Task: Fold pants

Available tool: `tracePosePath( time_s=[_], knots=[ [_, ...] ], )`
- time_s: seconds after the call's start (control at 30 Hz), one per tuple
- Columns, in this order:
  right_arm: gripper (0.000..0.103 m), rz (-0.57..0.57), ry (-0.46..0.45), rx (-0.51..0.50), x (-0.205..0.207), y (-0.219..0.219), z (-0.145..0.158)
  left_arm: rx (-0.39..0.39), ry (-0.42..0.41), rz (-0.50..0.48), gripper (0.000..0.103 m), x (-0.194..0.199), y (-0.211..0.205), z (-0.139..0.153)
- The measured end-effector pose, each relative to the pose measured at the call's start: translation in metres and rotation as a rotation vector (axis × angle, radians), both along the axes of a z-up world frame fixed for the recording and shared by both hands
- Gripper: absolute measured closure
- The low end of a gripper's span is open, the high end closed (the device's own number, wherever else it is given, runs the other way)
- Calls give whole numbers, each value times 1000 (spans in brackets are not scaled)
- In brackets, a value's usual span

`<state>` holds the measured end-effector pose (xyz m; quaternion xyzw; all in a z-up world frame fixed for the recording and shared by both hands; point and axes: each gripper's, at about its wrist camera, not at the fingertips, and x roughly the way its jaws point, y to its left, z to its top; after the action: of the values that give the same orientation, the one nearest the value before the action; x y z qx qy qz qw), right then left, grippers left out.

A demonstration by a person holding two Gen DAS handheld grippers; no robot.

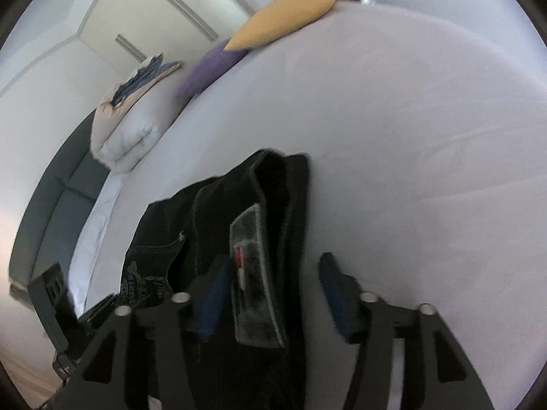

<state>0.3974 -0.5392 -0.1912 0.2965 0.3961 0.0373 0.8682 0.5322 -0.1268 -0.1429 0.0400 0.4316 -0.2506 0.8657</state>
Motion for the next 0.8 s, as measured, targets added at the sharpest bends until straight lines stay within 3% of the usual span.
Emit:
tracePosePath(
  time_s=[0.1, 0.17, 0.23, 0.33, 0.4, 0.47, 0.53, 0.63, 0.7, 0.8],
  knots=[
    [38, -99, 6, -54, -26, -7, 14, -25, -32, 37, 42, -18, 19, 9],
    [36, -134, -33, -89, -51, -4, 30, -22, -99, 62, 39, -43, 33, 20],
    [29, -180, -90, -167, -77, 7, 52, -8, -225, 93, 16, -75, 43, 42],
    [13, -246, -232, -301, -128, 33, 93, 13, -435, 134, 0, -124, 48, 81],
    [1, -290, -314, -382, -156, 49, 117, 39, -584, 176, 0, -162, 51, 108],
    [0, -331, -409, -449, -180, 67, 141, 61, -692, 234, 0, -192, 55, 134],
    [0, -346, -482, -498, -201, 82, 163, 26, -730, 256, 0, -214, 60, 156],
    [0, -379, -577, -543, -233, 94, 193, -9, -698, 241, 0, -237, 66, 184],
    [0, -413, -645, -583, -254, 103, 212, 15, -720, 234, 0, -254, 68, 197],
    [0, -449, -727, -620, -281, 111, 237, 97, -861, 276, 0, -293, 71, 211]
  ],
)
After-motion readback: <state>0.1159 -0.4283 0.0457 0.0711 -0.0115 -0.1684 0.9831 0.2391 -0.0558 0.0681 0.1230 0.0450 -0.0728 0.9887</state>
